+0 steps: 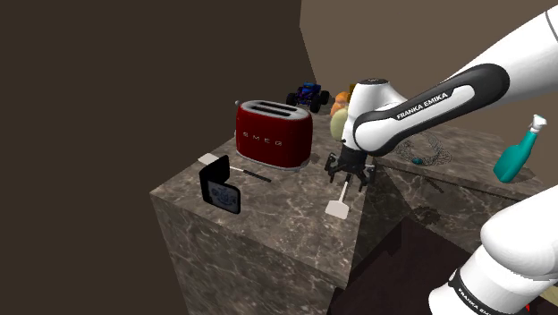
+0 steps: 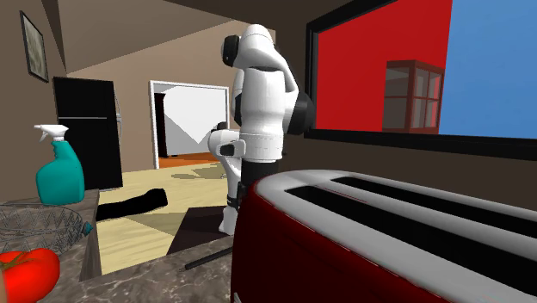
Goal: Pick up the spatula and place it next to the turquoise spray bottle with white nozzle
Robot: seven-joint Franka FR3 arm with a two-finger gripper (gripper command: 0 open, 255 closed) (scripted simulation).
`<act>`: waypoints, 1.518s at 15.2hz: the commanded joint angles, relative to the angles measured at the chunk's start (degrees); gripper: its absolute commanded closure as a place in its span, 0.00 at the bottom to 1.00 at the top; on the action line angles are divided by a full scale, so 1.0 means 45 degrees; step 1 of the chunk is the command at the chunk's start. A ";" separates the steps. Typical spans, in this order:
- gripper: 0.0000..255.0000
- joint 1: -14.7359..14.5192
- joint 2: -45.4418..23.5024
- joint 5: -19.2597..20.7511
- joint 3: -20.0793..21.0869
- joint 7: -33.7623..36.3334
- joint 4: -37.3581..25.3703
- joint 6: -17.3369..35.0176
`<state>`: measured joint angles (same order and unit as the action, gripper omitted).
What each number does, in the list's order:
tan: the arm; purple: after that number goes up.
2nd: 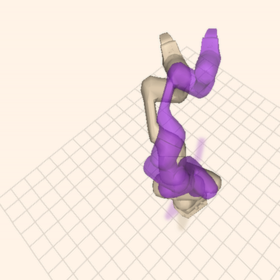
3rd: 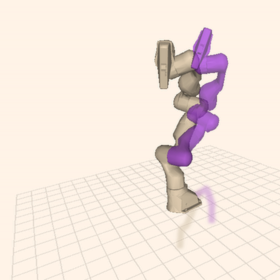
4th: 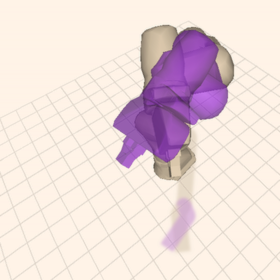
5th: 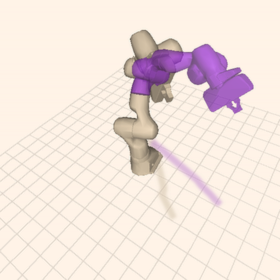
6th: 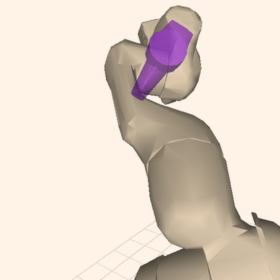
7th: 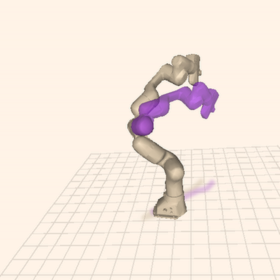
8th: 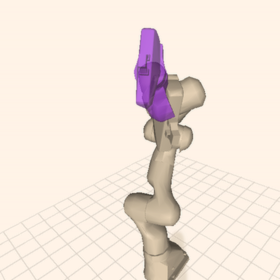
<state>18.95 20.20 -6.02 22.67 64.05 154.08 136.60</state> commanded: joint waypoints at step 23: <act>1.00 -0.0182 0.1542 -0.0209 -0.0479 -0.0373 -0.1201 -0.2711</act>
<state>18.14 26.95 -6.97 20.57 62.36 149.25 125.20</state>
